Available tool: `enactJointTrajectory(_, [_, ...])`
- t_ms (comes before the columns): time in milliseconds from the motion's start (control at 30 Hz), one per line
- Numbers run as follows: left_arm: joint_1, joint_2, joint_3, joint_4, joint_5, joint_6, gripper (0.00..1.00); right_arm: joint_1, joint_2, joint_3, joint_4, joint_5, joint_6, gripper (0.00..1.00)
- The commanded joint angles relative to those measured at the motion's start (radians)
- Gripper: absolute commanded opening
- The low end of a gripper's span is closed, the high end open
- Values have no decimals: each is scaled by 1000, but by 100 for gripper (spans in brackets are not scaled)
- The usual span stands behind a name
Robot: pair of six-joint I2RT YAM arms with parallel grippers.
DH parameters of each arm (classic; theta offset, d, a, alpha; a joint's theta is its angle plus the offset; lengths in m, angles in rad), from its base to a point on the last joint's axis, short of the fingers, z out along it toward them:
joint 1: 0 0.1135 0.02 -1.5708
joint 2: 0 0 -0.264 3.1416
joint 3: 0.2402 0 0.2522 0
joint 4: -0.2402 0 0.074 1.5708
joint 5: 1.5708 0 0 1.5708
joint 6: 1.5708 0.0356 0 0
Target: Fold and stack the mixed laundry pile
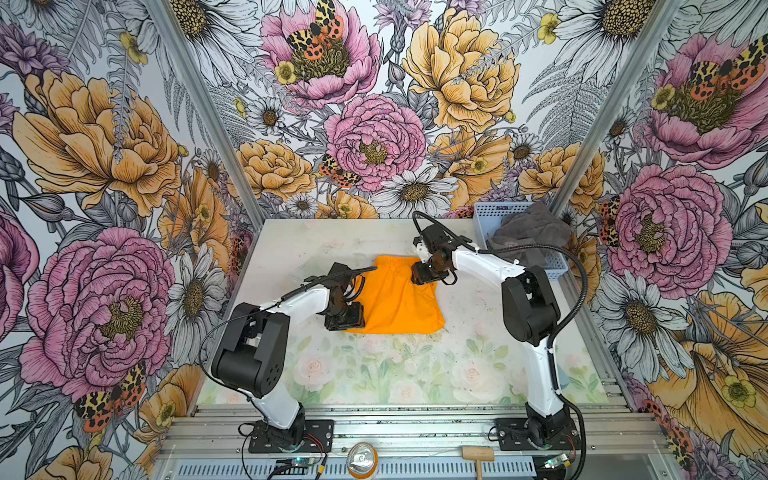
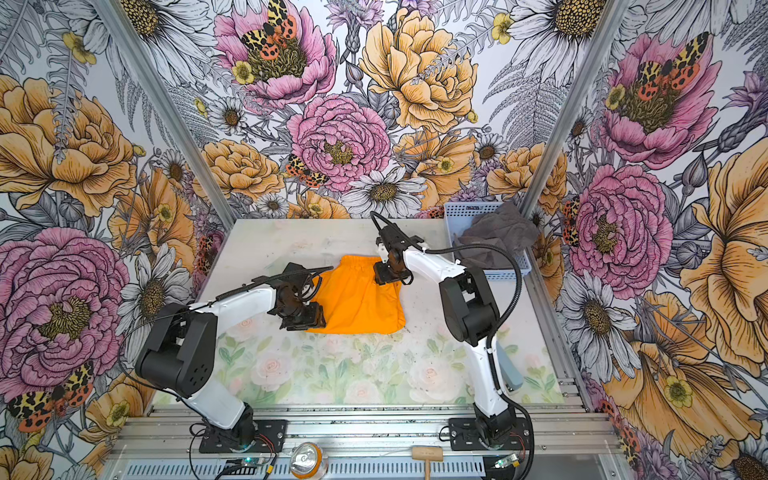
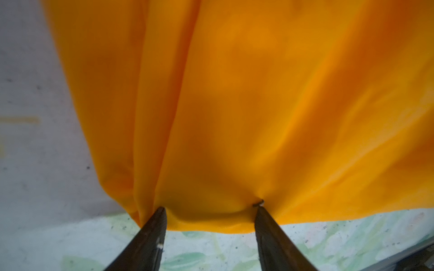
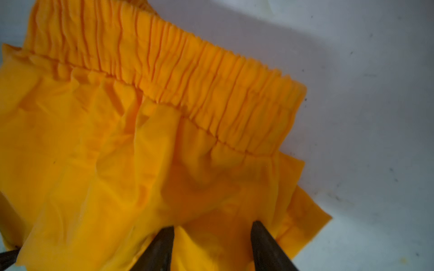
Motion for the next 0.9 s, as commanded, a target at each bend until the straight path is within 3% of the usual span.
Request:
enactJointTrajectory(0, [4,-72,20,-2,7,-35,64,-8,-177,-125,-25,-41,61,56])
enactJointTrajectory(200, [18,-118,13,26,-5,-28,65,-1,-411,-457,77,-93,179,56])
enactJointTrajectory(367, [25,-107,-35,63,-1,-17,62,9,-512,-638,168,-139,259,56])
enactJointTrajectory(567, [28,-59,-70,129,9,-16,59,16,-493,-726,274,-174,302,52])
enactJointTrajectory(867, [43,14,-108,153,2,-19,47,12,-421,-760,323,-134,312,29])
